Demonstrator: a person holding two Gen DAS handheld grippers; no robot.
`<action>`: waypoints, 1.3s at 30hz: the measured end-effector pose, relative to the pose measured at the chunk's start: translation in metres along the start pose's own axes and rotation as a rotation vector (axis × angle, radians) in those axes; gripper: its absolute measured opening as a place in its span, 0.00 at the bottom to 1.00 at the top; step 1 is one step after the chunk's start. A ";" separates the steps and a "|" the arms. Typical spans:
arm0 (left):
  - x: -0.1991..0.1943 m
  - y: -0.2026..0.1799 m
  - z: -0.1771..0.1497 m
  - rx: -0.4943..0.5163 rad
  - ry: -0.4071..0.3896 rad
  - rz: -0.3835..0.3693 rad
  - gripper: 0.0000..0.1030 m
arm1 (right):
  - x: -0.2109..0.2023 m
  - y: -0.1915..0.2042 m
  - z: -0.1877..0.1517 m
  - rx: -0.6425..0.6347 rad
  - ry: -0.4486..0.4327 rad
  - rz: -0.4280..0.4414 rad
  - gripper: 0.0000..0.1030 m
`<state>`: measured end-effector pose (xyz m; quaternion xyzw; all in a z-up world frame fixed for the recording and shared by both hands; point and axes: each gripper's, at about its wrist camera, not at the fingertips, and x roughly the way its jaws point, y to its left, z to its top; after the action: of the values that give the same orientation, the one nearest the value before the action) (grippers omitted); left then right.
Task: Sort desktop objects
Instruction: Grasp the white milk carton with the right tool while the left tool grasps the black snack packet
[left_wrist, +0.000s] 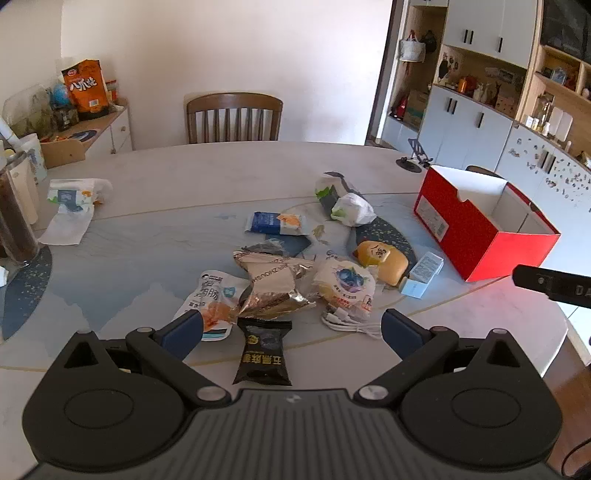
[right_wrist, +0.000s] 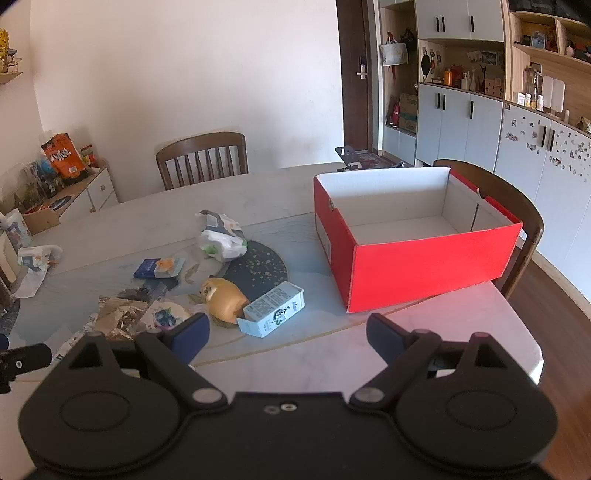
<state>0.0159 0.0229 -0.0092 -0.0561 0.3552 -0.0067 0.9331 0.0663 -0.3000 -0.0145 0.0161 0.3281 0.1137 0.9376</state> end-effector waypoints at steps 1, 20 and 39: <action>0.000 0.001 0.000 -0.001 -0.005 -0.007 1.00 | 0.002 0.000 0.000 -0.001 0.000 -0.001 0.89; 0.026 0.006 -0.004 0.052 -0.001 0.016 1.00 | 0.042 0.015 0.016 -0.025 -0.036 -0.011 0.88; 0.082 0.013 -0.034 0.098 0.081 0.039 0.98 | 0.144 0.025 0.006 -0.041 0.099 -0.099 0.81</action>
<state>0.0548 0.0286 -0.0902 -0.0028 0.3932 -0.0081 0.9194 0.1739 -0.2431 -0.0950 -0.0250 0.3719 0.0745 0.9249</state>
